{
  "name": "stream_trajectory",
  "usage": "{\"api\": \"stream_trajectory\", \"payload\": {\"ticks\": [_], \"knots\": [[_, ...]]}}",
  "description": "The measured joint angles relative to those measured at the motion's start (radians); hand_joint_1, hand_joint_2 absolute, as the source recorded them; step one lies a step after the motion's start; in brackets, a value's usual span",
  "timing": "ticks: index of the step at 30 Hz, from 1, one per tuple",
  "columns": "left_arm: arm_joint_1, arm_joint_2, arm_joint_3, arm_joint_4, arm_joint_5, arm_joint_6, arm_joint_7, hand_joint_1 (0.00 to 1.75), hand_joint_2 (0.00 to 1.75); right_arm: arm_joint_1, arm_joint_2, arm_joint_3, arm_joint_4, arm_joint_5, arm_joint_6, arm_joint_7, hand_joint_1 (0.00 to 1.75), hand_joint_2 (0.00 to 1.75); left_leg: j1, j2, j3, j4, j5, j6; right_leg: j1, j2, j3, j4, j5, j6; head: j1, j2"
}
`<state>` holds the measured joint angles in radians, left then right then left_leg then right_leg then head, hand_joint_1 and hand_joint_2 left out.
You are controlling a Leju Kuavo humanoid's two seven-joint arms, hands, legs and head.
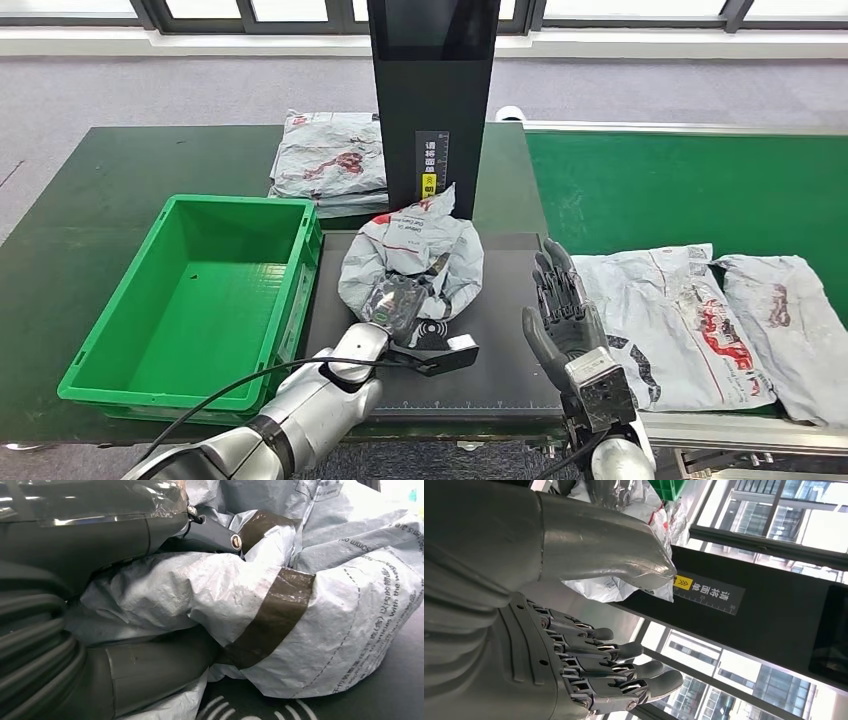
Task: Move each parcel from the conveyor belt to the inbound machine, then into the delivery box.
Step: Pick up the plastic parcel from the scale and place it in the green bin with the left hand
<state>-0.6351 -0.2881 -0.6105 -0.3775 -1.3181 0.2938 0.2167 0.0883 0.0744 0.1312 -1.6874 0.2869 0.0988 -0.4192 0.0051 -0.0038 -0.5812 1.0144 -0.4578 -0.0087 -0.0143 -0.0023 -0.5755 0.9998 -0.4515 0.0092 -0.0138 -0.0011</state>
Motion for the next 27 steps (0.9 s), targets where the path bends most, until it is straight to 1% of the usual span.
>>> {"api": "stream_trajectory", "payload": {"ticks": [2, 4, 6, 7, 9, 12, 15, 18, 21, 24, 27], "knots": [[0.008, 0.012, 0.012, -0.011, -0.007, 0.088, 0.019, 1.75, 1.75, 0.001, 0.0, 0.0, 0.001, 0.0, -0.001, 0.0, 0.0, 1.75, 0.0, 0.001, 0.002, 0.0, 0.001, -0.001, 0.0, 0.001, -0.002, 0.0, 0.001, 0.0, 0.0, 0.0], [0.026, 0.034, 0.044, -0.051, -0.03, 0.183, 0.036, 1.75, 1.75, 0.006, 0.001, 0.0, 0.001, 0.002, -0.004, 0.0, 0.0, 1.75, 0.0, 0.002, 0.002, 0.0, 0.003, -0.002, 0.0, 0.003, -0.006, 0.001, 0.004, -0.001, 0.0, 0.0], [0.067, 0.065, 0.098, -0.15, -0.074, 0.245, 0.044, 1.75, 1.75, 0.016, 0.005, 0.0, -0.002, 0.008, -0.008, 0.004, 0.0, 1.75, 0.0, 0.003, 0.0, 0.0, 0.004, -0.003, 0.0, 0.004, -0.009, 0.001, 0.005, -0.002, 0.0, 0.0], [0.098, 0.082, 0.135, -0.227, -0.1, 0.262, 0.043, 1.75, 1.75, 0.023, 0.007, -0.003, -0.007, 0.012, -0.011, 0.008, 0.0, 1.75, 0.0, 0.004, 0.0, 0.0, 0.004, -0.003, 0.0, 0.005, -0.011, 0.002, 0.005, -0.002, 0.0, 0.0], [0.167, 0.112, 0.227, -0.42, -0.138, 0.276, 0.03, 1.75, 1.75, 0.037, 0.012, -0.015, -0.018, 0.019, -0.021, 0.018, 0.0, 1.75, 0.0, 0.004, -0.002, 0.0, 0.004, -0.003, 0.001, 0.006, -0.013, 0.002, 0.004, -0.002, 0.0, 0.0], [0.255, 0.146, 0.37, -0.701, -0.144, 0.29, -0.002, 1.75, 1.75, 0.054, 0.017, -0.055, -0.025, 0.02, -0.045, 0.031, 0.0, 1.75, 0.001, 0.005, -0.004, 0.0, 0.004, -0.004, 0.001, 0.007, -0.015, 0.002, 0.004, -0.003, 0.0, 0.0], [0.316, 0.167, 0.496, -0.897, -0.129, 0.313, -0.032, 1.75, 1.75, 0.071, 0.023, -0.105, -0.025, 0.02, -0.062, 0.038, 0.0, 1.75, 0.001, 0.006, -0.006, 0.0, 0.003, -0.004, 0.001, 0.007, -0.017, 0.002, 0.003, -0.003, 0.0, 0.0], [0.352, 0.174, 0.596, -1.021, -0.116, 0.339, -0.063, 1.75, 1.75, 0.092, 0.03, -0.144, -0.028, 0.021, -0.07, 0.038, 0.0, 1.75, 0.001, 0.006, -0.008, 0.0, 0.003, -0.004, 0.001, 0.007, -0.018, 0.002, 0.003, -0.003, 0.0, 0.0], [0.367, 0.176, 0.662, -1.113, -0.108, 0.361, -0.085, 1.75, 1.75, 0.114, 0.037, -0.172, -0.038, 0.023, -0.074, 0.038, 0.0, 1.75, 0.001, 0.006, -0.008, 0.0, 0.003, -0.004, 0.001, 0.007, -0.019, 0.002, 0.003, -0.003, 0.0, 0.0], [0.372, 0.176, 0.696, -1.194, -0.1, 0.377, -0.107, 1.75, 1.75, 0.124, 0.043, -0.196, -0.041, 0.027, -0.075, 0.039, 0.0, 1.75, 0.001, 0.005, -0.008, 0.0, 0.003, -0.003, 0.001, 0.007, -0.019, 0.002, 0.003, -0.003, 0.0, 0.0], [0.367, 0.178, 0.705, -1.258, -0.074, 0.377, -0.125, 1.75, 1.75, 0.132, 0.047, -0.216, -0.041, 0.03, -0.076, 0.039, 0.0, 1.75, 0.001, 0.005, -0.008, 0.0, 0.003, -0.003, 0.001, 0.006, -0.019, 0.001, 0.003, -0.003, 0.0, 0.0]]}}
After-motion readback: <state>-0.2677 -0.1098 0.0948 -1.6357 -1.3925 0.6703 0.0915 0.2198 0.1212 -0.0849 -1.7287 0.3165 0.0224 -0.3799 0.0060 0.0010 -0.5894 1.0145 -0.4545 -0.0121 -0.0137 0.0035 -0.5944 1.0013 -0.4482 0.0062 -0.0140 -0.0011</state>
